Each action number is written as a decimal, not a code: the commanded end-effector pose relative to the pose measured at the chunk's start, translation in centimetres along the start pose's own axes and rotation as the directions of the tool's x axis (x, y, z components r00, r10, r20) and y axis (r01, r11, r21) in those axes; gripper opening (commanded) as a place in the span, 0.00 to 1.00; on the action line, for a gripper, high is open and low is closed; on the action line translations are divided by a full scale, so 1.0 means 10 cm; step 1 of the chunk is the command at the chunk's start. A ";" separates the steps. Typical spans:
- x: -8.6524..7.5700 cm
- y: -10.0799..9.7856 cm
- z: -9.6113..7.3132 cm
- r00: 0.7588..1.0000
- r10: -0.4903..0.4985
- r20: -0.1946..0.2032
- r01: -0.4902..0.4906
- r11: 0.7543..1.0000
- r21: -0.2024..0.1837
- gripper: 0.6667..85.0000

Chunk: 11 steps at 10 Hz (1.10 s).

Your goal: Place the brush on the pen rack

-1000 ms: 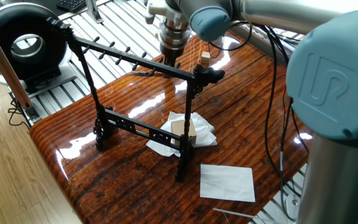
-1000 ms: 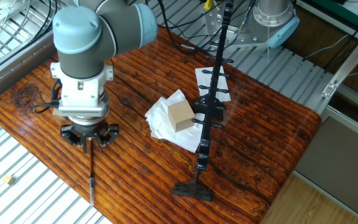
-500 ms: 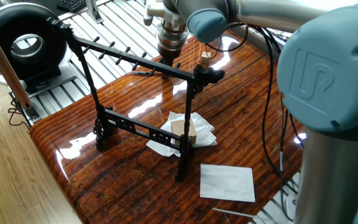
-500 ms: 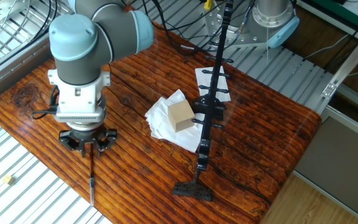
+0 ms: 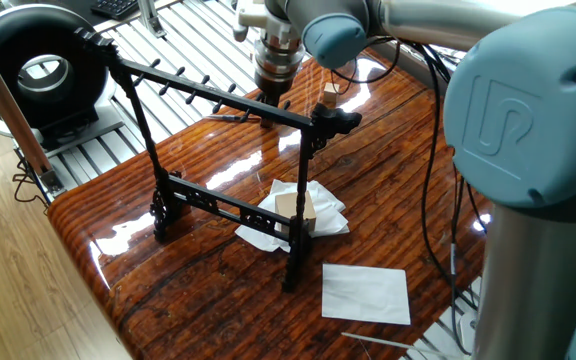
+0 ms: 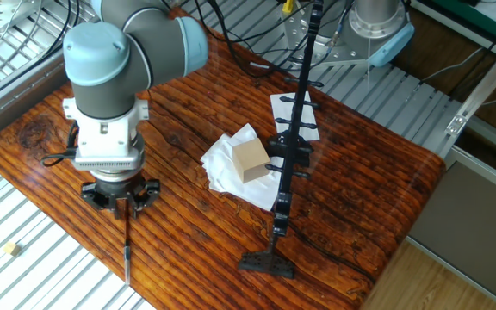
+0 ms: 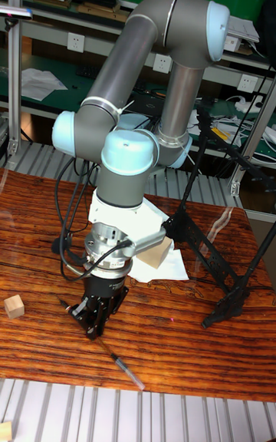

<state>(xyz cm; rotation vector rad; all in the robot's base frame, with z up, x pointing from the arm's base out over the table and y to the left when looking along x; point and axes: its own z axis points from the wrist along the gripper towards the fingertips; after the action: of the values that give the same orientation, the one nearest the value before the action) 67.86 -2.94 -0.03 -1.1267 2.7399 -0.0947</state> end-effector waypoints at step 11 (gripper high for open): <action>0.21 0.25 -0.26 0.993 0.111 -0.044 -0.114 0.990 -0.081 0.01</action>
<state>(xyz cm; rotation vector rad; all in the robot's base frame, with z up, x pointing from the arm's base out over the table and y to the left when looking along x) 65.37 -2.41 1.08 -1.0285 2.8185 -0.0001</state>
